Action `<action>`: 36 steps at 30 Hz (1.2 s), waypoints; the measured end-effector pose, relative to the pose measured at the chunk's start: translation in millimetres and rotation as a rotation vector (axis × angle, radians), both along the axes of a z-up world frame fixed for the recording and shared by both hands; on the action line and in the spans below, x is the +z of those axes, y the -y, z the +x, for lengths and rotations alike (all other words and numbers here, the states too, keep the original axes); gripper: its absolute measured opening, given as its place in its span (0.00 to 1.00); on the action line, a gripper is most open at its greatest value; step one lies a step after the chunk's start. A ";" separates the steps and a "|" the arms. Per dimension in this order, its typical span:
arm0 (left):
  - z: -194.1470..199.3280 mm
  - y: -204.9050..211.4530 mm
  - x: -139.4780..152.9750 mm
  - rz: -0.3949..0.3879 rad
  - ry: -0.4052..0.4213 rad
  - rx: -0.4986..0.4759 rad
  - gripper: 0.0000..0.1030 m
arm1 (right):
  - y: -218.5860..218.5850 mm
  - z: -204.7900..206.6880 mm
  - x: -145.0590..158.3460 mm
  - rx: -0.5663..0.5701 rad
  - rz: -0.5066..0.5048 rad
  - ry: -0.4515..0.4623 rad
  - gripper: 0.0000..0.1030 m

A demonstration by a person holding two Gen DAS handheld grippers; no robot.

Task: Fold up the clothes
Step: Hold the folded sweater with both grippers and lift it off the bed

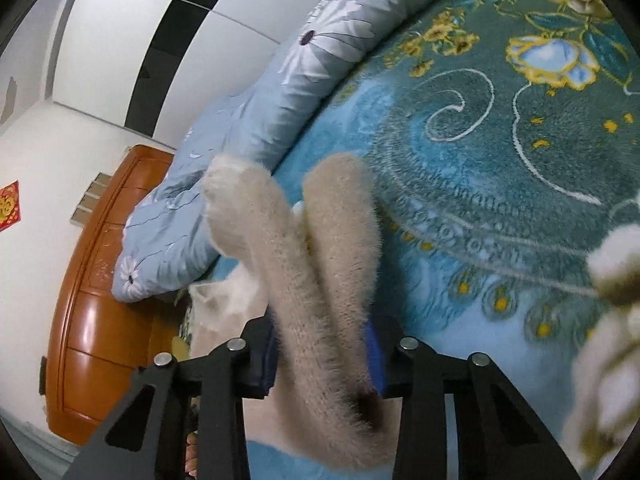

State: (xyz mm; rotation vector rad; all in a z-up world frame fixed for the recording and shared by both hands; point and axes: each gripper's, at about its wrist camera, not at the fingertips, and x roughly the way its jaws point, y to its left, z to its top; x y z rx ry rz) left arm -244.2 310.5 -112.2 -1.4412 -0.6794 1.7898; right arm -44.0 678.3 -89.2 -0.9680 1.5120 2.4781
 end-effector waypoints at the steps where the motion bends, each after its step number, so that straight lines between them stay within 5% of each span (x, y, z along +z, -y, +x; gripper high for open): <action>1: 10.4 7.3 3.5 0.010 0.003 -0.009 0.36 | 4.4 6.6 4.3 0.009 0.001 -0.005 0.35; 7: 88.6 59.6 14.7 0.069 -0.023 -0.107 0.36 | 41.8 80.2 16.6 0.083 -0.038 -0.033 0.33; 12: 114.6 75.9 -3.8 -0.010 -0.049 -0.107 0.39 | 62.3 116.3 0.3 0.098 -0.018 0.018 0.34; 23: 124.8 70.6 5.2 -0.144 -0.177 -0.089 0.69 | 60.4 99.2 -30.3 0.062 -0.016 0.055 0.59; 36: 130.2 68.3 6.3 -0.177 -0.251 -0.121 0.70 | 67.7 89.4 -35.4 0.008 -0.007 0.069 0.59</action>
